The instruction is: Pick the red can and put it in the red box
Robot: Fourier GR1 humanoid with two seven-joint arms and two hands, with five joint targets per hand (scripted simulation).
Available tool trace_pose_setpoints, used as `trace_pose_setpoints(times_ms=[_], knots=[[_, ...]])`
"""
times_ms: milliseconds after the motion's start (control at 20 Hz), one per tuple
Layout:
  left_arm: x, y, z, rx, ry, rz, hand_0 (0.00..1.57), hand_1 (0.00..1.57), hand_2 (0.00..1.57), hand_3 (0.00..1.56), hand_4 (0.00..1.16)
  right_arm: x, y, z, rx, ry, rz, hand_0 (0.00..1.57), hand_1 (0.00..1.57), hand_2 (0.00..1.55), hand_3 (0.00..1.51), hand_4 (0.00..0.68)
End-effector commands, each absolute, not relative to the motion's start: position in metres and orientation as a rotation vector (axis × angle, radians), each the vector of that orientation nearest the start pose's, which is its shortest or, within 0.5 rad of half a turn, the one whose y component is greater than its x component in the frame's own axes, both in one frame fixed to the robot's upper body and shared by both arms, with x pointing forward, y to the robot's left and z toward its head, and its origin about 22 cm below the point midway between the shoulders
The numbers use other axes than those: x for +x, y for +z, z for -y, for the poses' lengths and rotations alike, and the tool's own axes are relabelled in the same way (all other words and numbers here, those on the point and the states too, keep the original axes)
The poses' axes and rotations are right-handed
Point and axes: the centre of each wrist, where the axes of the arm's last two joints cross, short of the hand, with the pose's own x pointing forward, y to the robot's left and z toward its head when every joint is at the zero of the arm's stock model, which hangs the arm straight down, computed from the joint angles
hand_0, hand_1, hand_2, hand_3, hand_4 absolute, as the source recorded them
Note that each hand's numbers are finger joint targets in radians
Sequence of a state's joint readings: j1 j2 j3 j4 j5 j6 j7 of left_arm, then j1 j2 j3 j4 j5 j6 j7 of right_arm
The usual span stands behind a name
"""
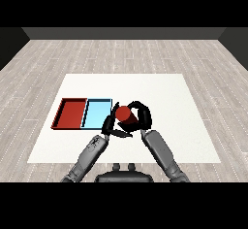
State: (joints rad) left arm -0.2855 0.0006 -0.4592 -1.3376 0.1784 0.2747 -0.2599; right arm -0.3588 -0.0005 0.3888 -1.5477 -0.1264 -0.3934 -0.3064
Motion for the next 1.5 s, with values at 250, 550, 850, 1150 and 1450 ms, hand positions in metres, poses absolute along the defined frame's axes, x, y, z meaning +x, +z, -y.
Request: trace_pose_setpoints(times_ms=[250,550,850,1150,1450], knots=[[0.262,-0.003,-0.074,-0.313,-0.176,1.782,0.0,0.0,0.0,0.0,0.0,0.282,0.08,0.082,0.319,-0.024,2.095,1.5,1.5,1.44,1.4,0.64],[0.264,-0.009,-0.076,-0.368,-0.18,1.757,0.0,0.0,0.0,0.0,0.0,0.269,0.075,0.069,0.364,-0.027,2.088,1.51,1.51,1.46,1.42,0.656],[0.273,0.005,-0.082,-0.403,-0.165,1.779,0.0,0.0,0.0,0.0,0.0,0.278,0.073,0.052,0.328,-0.009,2.087,1.52,1.52,1.46,1.4,0.646],[0.267,-0.005,-0.078,-0.262,0.05,1.721,1.45,1.45,1.48,1.42,1.11,0.277,0.074,0.057,0.328,-0.008,2.085,1.56,1.56,1.47,1.4,0.654],[0.28,-0.007,-0.08,-0.193,-0.004,1.733,1.57,1.57,1.56,1.48,1.12,0.277,0.08,0.048,0.355,0.015,2.1,1.49,1.49,1.44,1.39,0.651]])
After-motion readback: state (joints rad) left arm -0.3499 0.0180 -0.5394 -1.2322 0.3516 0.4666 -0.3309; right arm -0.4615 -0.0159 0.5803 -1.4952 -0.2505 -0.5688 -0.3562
